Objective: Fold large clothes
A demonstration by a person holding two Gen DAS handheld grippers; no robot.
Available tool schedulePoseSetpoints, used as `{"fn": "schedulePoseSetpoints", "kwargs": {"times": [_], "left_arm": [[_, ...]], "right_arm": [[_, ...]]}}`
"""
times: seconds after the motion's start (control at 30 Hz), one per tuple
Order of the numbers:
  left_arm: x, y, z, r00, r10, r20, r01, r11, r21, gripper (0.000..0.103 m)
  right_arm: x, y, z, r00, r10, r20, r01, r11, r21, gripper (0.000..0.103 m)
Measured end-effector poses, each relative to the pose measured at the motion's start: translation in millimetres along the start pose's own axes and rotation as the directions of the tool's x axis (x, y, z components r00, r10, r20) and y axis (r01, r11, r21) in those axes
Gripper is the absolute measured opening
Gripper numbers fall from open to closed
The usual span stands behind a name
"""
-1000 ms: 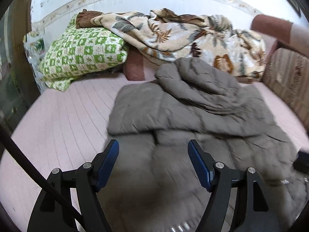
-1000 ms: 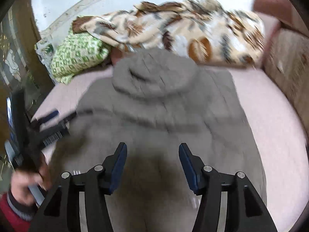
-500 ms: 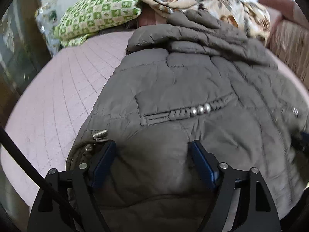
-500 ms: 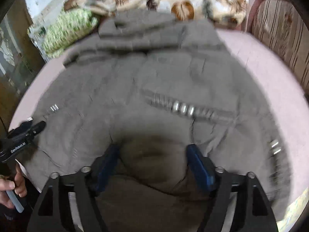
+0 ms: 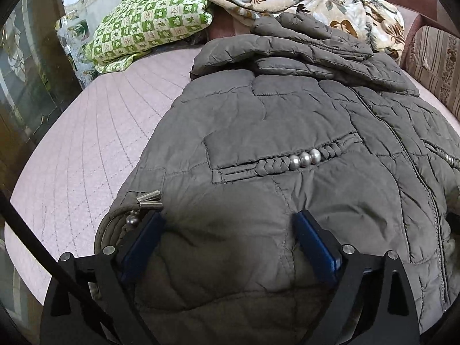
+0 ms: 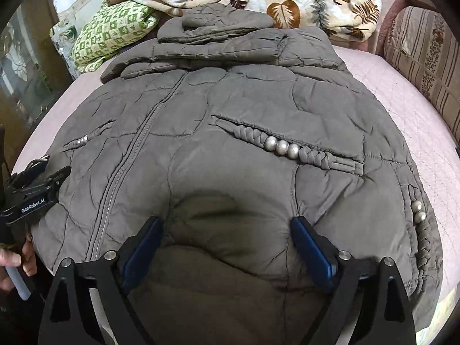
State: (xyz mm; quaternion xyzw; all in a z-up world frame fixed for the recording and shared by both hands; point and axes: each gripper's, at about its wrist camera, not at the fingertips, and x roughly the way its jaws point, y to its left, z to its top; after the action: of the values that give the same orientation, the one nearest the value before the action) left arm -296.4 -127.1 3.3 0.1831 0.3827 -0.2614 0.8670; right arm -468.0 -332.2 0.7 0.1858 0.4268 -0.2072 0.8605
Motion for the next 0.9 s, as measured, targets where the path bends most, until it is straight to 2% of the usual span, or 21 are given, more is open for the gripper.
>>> {"fn": "schedulePoseSetpoints", "kwargs": {"times": [0.2,0.37,0.47,0.57,0.63,0.7,0.77,0.8,0.87,0.9], "left_arm": [[-4,2,-5,0.999,-0.03,-0.015,0.03,0.999,0.021,0.096],[-17,3,-16,0.999,-0.032,0.007,0.031,0.998,0.057,0.096],[-31,8,-30,0.997,-0.042,0.057,0.041,0.999,0.027,0.096],[-46,13,-39,0.994,-0.055,0.09,0.054,0.998,0.017,0.095],[-60,24,-42,0.991,-0.058,0.121,0.059,0.998,-0.003,0.095],[-72,43,-46,0.989,-0.042,0.143,0.051,0.997,-0.057,0.095],[-77,66,-50,0.99,-0.041,0.132,0.06,0.988,-0.142,0.095],[-78,81,-53,0.991,-0.056,0.122,0.081,0.974,-0.212,0.095],[-76,114,-59,0.992,-0.074,0.099,0.105,0.928,-0.358,0.09],[-72,126,-62,0.992,-0.093,0.085,0.121,0.902,-0.415,0.08]], "right_arm": [[-1,0,-3,1.0,0.004,0.015,-0.004,1.0,-0.006,0.095],[-2,2,-5,1.0,-0.004,0.022,0.005,1.0,-0.014,0.096],[-7,2,-8,1.0,0.007,0.021,-0.007,1.0,-0.016,0.096],[-22,-2,-16,0.998,0.051,0.033,-0.051,0.999,-0.009,0.096],[-42,-9,-26,0.986,0.134,0.104,-0.136,0.991,0.013,0.096],[-67,-28,-40,0.96,0.203,0.192,-0.221,0.972,0.075,0.096],[-86,-54,-49,0.944,0.212,0.251,-0.258,0.952,0.163,0.096],[-95,-68,-54,0.938,0.195,0.288,-0.262,0.941,0.213,0.096],[-115,-104,-64,0.927,0.107,0.359,-0.237,0.909,0.342,0.096],[-120,-123,-70,0.928,0.051,0.369,-0.214,0.883,0.418,0.096]]}}
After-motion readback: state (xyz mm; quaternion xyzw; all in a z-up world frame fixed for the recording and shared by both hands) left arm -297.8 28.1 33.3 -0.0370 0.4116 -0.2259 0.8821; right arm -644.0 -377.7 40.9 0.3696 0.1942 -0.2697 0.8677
